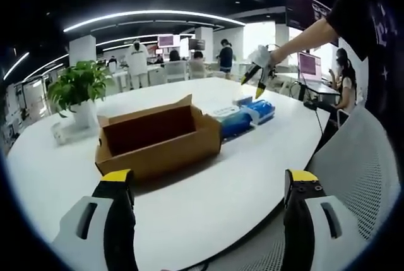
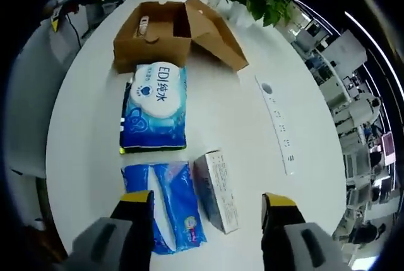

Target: Operate the shoe box by opening the lid, removing the specified soft item, and placing it in the target area until the item is outside and the box remains undamaged.

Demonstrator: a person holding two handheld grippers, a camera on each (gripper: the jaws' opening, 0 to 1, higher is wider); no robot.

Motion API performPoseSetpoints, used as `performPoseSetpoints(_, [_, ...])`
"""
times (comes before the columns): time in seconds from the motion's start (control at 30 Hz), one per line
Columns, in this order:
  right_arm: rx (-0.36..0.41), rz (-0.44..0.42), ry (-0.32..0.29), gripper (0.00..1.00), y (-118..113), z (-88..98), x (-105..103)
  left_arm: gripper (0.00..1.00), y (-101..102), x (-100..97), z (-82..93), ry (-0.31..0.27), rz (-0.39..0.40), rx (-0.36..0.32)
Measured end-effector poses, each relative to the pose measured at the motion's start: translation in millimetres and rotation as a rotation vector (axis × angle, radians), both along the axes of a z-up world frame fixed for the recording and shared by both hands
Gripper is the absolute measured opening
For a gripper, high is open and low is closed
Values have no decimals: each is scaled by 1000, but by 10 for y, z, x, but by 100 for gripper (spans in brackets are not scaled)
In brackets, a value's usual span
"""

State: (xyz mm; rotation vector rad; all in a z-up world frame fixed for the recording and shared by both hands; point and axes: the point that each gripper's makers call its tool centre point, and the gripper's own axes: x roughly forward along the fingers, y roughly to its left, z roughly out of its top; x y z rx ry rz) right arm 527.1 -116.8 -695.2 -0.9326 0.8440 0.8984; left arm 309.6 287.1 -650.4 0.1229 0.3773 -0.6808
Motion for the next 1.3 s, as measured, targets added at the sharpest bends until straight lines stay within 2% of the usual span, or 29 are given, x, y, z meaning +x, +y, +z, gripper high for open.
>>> performPoseSetpoints(0.13, [63, -76, -7, 77, 41, 50, -17, 99, -16, -4, 12, 8, -7, -6])
performPoseSetpoints(0.3, [160, -220, 13, 95, 80, 117, -106, 99, -13, 54, 56, 3, -16, 7])
performPoseSetpoints(0.4, [170, -240, -8, 98, 52, 142, -148, 99, -2, 111, 102, 9, -10, -23])
performPoseSetpoints(0.43, [173, -259, -12, 100, 35, 139, -176, 98, -15, 129, 133, 33, -1, -72])
performPoseSetpoints(0.5, [182, -292, -8, 99, 13, 134, -218, 98, -23, 170, 187, 47, 5, -119])
performPoseSetpoints(0.57, [220, -328, -15, 100, 22, 153, -268, 98, 6, 242, 235, 38, 9, -121])
performPoseSetpoints(0.77, [265, -371, -30, 100, 54, 185, -412, 98, 73, 447, 312, 22, 4, -101])
performPoseSetpoints(0.93, [317, -410, -69, 100, 103, 256, -477, 96, 135, 600, 380, 12, -6, -92])
performPoseSetpoints(1.07, [378, -445, -100, 100, 172, 329, -534, 95, 182, 705, 401, 21, -32, -76])
performPoseSetpoints(1.3, [427, -485, -121, 100, 263, 391, -635, 95, 257, 936, 409, 16, -65, -34])
